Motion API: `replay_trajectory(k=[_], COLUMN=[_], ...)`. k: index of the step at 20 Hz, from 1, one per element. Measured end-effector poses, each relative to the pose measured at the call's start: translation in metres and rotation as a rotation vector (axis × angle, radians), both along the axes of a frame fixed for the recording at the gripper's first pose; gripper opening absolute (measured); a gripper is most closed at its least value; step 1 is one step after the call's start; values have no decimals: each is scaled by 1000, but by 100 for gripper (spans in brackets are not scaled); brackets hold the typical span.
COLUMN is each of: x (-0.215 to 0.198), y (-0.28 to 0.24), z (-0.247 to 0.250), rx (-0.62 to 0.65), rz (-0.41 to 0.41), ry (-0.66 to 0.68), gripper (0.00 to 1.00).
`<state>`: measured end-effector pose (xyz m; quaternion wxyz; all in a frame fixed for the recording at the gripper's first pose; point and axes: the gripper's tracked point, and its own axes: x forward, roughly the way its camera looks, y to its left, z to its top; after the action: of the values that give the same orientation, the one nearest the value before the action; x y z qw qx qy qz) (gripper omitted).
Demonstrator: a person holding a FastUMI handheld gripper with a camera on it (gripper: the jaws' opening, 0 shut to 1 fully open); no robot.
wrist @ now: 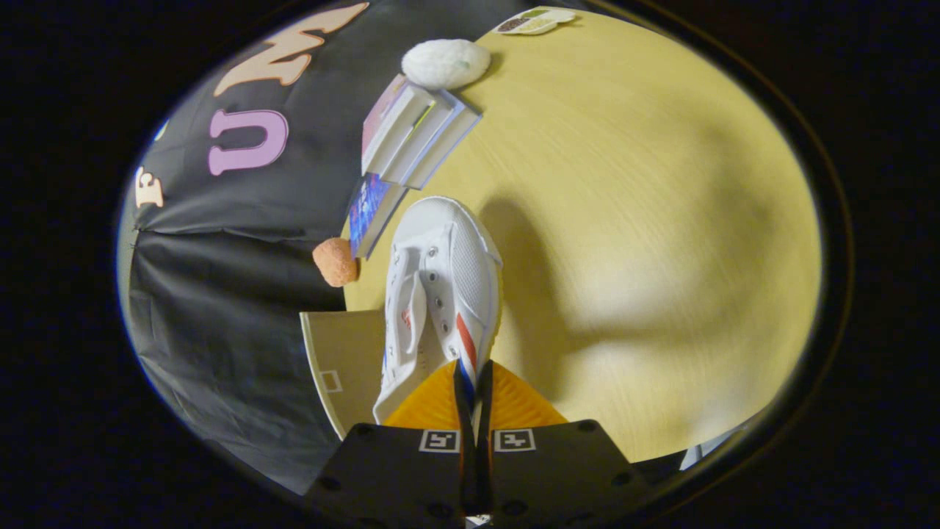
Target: Open the storage box then place both shoes into the box .Put the left shoe in first, then the right shoe, with the right side of both shoes facing outward in a uniform manner.
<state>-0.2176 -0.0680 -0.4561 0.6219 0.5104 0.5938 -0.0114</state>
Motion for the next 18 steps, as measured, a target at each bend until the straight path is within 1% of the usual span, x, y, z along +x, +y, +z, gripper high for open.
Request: replay_trajectory(k=[6,10,14,18], x=[30,51,69,90], y=[37,69,112,170], z=[49,80,108,127], rx=[65,98,114,144], rz=[-3,8,50,90], ry=[-66,-111,-160,-186], gripper=[3,2,2,2])
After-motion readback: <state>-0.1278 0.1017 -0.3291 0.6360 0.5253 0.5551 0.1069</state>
